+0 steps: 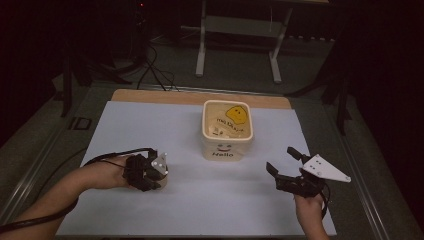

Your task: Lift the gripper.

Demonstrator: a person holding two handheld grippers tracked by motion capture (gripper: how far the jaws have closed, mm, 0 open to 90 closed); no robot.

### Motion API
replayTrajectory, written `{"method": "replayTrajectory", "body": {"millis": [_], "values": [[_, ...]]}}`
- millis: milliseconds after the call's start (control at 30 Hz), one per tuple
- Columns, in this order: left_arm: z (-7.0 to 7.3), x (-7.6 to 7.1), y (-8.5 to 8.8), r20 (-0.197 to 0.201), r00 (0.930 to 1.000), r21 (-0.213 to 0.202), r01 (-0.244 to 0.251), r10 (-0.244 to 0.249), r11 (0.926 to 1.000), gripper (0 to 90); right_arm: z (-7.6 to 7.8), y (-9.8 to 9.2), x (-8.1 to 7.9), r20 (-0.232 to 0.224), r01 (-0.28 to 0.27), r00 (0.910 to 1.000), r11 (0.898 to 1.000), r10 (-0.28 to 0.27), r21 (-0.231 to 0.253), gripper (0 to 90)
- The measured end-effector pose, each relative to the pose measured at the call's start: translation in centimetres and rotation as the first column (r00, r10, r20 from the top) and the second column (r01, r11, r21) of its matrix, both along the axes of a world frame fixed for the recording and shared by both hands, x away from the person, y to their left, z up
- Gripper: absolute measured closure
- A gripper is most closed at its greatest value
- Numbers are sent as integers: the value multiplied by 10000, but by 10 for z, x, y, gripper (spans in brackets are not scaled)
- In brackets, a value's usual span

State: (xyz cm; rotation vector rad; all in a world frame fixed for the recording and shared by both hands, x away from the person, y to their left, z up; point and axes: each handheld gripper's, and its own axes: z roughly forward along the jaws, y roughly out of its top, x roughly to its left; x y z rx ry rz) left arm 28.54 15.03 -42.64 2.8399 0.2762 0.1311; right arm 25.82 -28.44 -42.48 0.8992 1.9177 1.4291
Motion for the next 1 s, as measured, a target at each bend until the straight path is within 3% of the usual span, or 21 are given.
{"method": "replayTrajectory", "body": {"millis": [133, 300, 733, 867, 1000], "values": [[-5, 3, 0, -87, 10000, 32, 33, -33, 10000, 741, 0, 0, 0, -17, -9, 10000, 10000, 9, -16, 126], [-9, 6, 1, 124, 9999, 178, 19, -21, 9998, 742, -1, 0, 1, -55, -11, 10000, 10000, 11, -33, 126], [-18, 10, 1, -82, 9998, 419, 160, -156, 9990, 812, -2, 0, 1, -121, -16, 9999, 10000, 16, -12, 126], [-19, 10, 2, 30, 9998, 421, 217, -218, 9989, 858, -2, 0, 2, -149, -11, 9999, 10000, 10, -21, 127], [-15, 11, 5, 480, 9977, 296, 469, -482, 9985, 875, -3, 0, 2, -137, -45, 9999, 10000, 44, -50, 127]]}}
